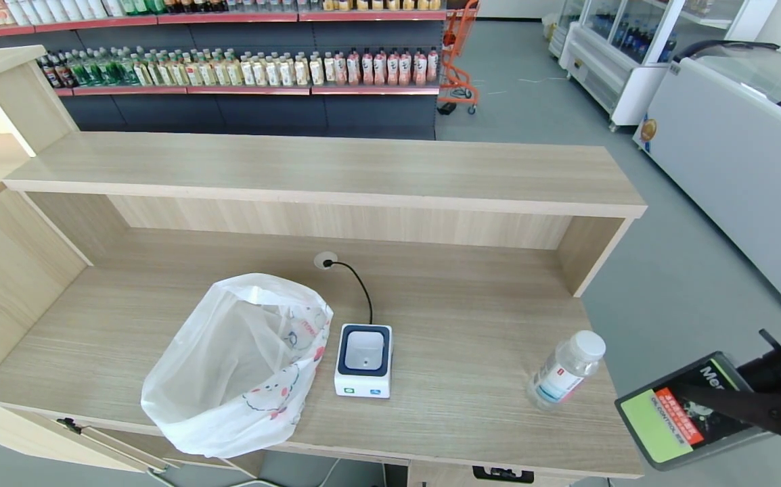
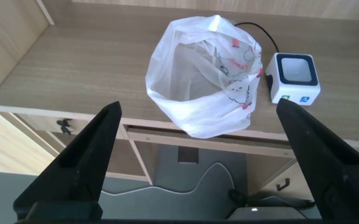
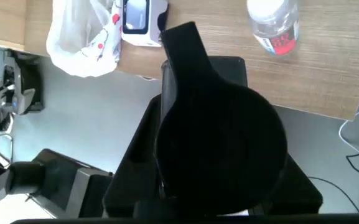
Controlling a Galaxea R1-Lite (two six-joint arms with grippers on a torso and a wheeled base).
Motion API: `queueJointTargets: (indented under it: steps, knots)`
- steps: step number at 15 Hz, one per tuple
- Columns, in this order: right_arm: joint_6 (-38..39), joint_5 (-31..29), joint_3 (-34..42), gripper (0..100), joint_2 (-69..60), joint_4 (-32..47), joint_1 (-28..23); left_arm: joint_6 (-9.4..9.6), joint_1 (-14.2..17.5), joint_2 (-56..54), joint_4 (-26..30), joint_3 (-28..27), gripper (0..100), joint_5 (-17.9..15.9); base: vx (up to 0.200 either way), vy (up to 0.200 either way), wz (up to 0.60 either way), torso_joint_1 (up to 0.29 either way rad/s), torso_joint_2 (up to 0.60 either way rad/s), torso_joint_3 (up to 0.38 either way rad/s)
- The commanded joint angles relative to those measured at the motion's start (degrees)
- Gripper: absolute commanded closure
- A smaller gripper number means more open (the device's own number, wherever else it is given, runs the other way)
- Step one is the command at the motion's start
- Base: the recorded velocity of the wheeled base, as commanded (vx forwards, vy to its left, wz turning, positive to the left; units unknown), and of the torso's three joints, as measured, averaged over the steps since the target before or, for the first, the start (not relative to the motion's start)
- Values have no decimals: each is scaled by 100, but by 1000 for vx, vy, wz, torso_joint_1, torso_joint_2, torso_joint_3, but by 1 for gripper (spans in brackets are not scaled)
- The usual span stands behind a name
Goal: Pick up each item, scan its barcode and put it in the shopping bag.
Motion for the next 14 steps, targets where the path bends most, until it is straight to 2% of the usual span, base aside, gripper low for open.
queueJointTargets:
  steps: [1, 7, 12, 14]
  knots:
    - [10, 45, 95, 100, -208, 0, -1, -6, 0, -2, -6, 0, 0, 0, 0, 0, 0, 0, 0, 0]
    - [45, 212, -45, 100, 319, -738, 17, -6, 0, -2, 2, 0, 0, 0, 0, 200, 0, 6, 2, 5]
    - [10, -34, -397, 100, 1313, -1248, 43, 12, 0, -2, 2, 0, 0, 0, 0, 200, 0, 0, 5, 1]
    - [10, -280, -590, 100, 1787, -1503, 263, 12, 0, -2, 2, 0, 0, 0, 0, 200, 0, 0, 0, 2]
